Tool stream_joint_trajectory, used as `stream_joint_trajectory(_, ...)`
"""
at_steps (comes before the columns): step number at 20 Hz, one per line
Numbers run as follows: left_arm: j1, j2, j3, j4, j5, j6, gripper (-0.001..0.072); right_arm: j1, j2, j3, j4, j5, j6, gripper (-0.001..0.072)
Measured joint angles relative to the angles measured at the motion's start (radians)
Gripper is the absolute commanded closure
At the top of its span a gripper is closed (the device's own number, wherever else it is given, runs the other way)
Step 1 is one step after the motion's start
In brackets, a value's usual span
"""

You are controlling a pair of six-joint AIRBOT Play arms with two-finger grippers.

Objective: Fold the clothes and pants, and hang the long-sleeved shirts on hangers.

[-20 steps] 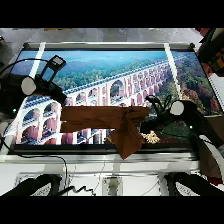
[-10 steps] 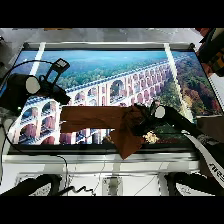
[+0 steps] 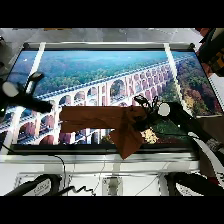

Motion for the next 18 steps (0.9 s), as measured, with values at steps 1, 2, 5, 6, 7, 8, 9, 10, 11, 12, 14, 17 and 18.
stream_joint_trajectory(1,0.056,0.000,-0.047,-0.066,-0.002,0.010,0.0296,0.000,0.005,0.001,0.013,-0.006,0.000,0.0699)
stream_joint_trajectory(2,0.109,0.000,-0.098,-0.121,-0.006,0.025,0.0297,0.000,0.008,0.002,0.027,-0.022,0.000,0.0699)
stream_joint_trajectory(5,0.216,-0.015,-0.234,-0.218,-0.008,0.070,0.0298,0.000,0.014,0.004,0.076,-0.058,-0.001,0.0699)
stream_joint_trajectory(6,0.234,-0.025,-0.270,-0.236,-0.008,0.086,0.0298,0.000,0.016,0.004,0.090,-0.064,-0.001,0.0699)
stream_joint_trajectory(7,0.248,-0.038,-0.300,-0.255,-0.001,0.105,0.0298,0.000,0.016,0.004,0.102,-0.071,-0.001,0.0699)
stream_joint_trajectory(8,0.257,-0.057,-0.327,-0.275,0.014,0.119,0.0298,0.000,0.017,0.004,0.108,-0.075,-0.002,0.0699)
stream_joint_trajectory(9,0.264,-0.077,-0.345,-0.297,0.027,0.135,0.0298,0.000,0.017,0.004,0.115,-0.078,-0.002,0.0699)
stream_joint_trajectory(10,0.270,-0.103,-0.360,-0.324,0.039,0.154,0.0298,0.000,0.017,0.004,0.122,-0.079,-0.002,0.0699)
stream_joint_trajectory(11,0.273,-0.130,-0.370,-0.354,0.048,0.171,0.0299,0.000,0.017,0.004,0.125,-0.082,-0.002,0.0699)
stream_joint_trajectory(12,0.275,-0.161,-0.377,-0.389,0.055,0.194,0.0299,0.000,0.018,0.004,0.127,-0.084,-0.002,0.0699)
stream_joint_trajectory(14,0.279,-0.220,-0.386,-0.462,0.050,0.242,0.0303,0.000,0.018,0.005,0.130,-0.085,-0.002,0.0699)
stream_joint_trajectory(17,0.279,-0.291,-0.392,-0.518,0.054,0.296,0.0515,0.000,0.018,0.005,0.135,-0.088,-0.002,0.0699)
stream_joint_trajectory(18,0.278,-0.305,-0.393,-0.534,0.060,0.312,0.0601,0.000,0.018,0.005,0.135,-0.089,-0.002,0.0699)
